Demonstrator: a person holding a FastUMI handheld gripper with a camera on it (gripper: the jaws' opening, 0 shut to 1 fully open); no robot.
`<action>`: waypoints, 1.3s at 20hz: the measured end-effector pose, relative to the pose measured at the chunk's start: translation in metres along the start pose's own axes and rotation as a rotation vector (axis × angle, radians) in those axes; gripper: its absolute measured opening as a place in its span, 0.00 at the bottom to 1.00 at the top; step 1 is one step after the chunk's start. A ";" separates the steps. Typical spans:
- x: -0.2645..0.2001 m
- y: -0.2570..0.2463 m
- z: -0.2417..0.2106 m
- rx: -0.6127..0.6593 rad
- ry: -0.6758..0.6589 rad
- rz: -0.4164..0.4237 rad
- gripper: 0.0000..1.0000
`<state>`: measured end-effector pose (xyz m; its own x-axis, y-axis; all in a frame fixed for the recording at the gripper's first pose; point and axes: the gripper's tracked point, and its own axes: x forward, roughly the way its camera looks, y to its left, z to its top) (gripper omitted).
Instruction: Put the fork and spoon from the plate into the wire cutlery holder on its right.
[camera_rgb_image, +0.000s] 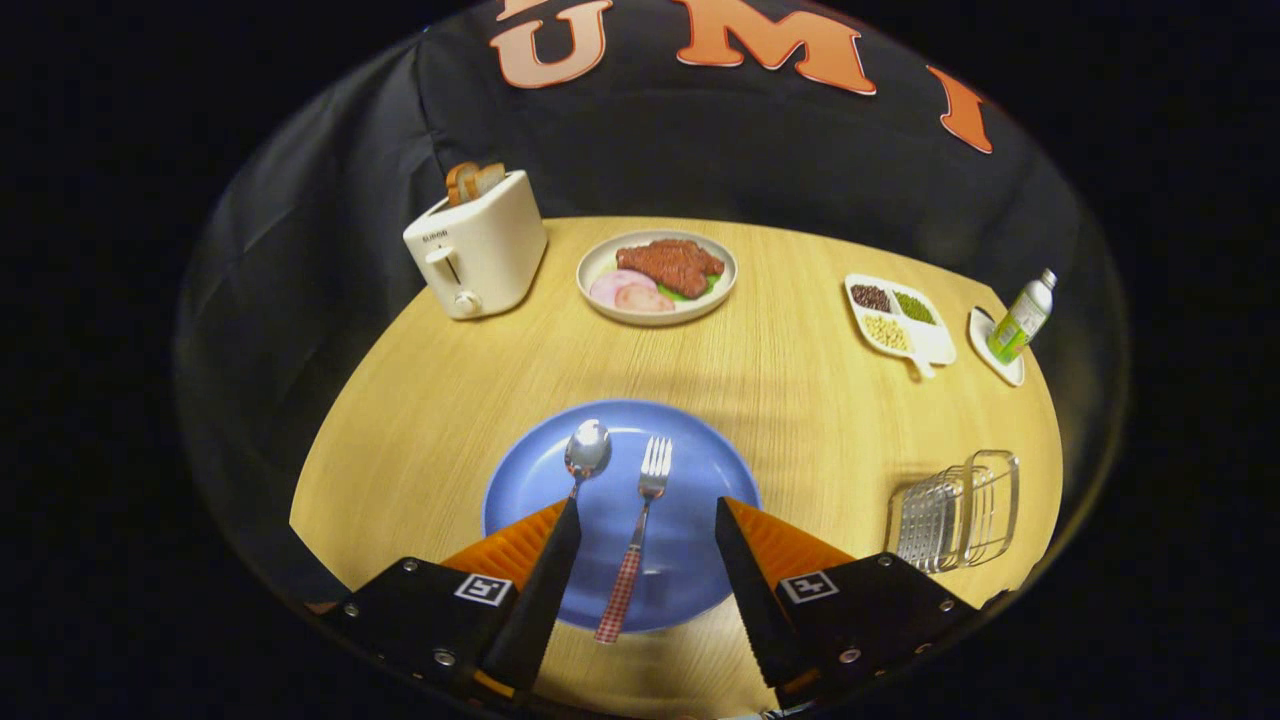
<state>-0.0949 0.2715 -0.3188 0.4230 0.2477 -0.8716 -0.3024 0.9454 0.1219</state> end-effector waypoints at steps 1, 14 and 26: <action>0.006 0.001 -0.007 0.001 0.017 -0.003 0.80; 0.030 0.013 -0.051 0.063 0.225 -0.021 0.29; 0.003 -0.001 -0.042 0.139 0.219 0.028 0.09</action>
<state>-0.1289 0.2625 -0.3410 0.2161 0.2368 -0.9472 -0.1845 0.9626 0.1986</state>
